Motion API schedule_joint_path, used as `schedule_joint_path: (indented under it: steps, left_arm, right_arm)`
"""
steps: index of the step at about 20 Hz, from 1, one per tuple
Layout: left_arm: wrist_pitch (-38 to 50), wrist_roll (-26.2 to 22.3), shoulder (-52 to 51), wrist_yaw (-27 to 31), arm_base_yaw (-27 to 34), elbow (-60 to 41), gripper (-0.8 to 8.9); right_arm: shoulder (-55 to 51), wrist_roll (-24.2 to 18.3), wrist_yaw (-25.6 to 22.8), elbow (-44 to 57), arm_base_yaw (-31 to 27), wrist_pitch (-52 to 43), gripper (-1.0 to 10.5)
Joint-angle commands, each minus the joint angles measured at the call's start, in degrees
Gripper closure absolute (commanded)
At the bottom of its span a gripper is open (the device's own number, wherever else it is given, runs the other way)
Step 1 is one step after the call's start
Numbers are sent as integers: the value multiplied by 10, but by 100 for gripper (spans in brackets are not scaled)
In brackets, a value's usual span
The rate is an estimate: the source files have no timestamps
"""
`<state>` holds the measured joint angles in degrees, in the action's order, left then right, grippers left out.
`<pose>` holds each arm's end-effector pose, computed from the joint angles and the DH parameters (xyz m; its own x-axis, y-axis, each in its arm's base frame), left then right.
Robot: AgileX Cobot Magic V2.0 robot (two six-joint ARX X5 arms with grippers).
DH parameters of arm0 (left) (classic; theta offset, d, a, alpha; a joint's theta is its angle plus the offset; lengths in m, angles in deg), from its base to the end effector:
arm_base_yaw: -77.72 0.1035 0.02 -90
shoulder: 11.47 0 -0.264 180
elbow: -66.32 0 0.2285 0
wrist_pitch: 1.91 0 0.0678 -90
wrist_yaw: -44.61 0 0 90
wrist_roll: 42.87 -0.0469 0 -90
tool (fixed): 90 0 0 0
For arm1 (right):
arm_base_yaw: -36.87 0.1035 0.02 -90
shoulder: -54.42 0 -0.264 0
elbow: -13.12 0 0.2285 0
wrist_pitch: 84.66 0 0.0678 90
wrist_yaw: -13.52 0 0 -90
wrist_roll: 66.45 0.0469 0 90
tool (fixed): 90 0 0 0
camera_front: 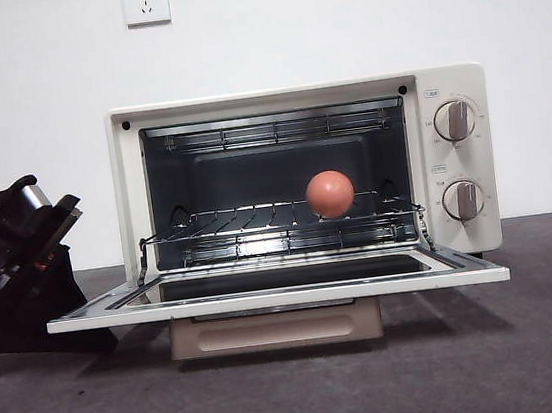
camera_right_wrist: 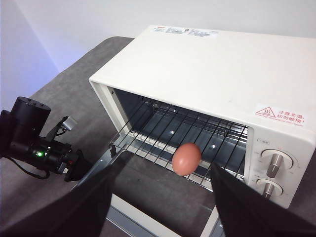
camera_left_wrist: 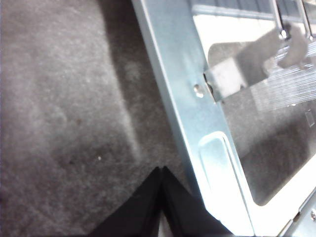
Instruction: Eggoven
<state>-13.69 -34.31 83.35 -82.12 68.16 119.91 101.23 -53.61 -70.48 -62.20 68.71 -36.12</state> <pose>0.2689 -0.0737 0.1318 0.3762 -0.6698 -0.6402 0.3653 0.7422 -0.5619 0.1228 0.0820 0.3658 0.7386 0.5817 -0.3406 -0.5282 0.8134 0.2437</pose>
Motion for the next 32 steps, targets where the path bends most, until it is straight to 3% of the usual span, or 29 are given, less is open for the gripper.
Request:
schedule_joint_path:
  steps: [1,5,12,21,32]
  left_arm:
    - [11,9,12,-27,-5,3,808]
    - [40,38,12,-79,4,3,808]
    - [162,147,10,-146,38,4,808]
    - [373,283,10,-127,52,6,808]
    - [334,280,-41,-126,43,6,808]
  right_arm:
    - [2,-5,-2,-7,4,-2,633]
    - [2,-5,-3,-7,4,-2,633]
    - [2,-4,-3,-7,4,-2,633]
    - [2,-2,-5,-7,4,-2,633]
    - [3,-2,-4,-7,4,-1,633]
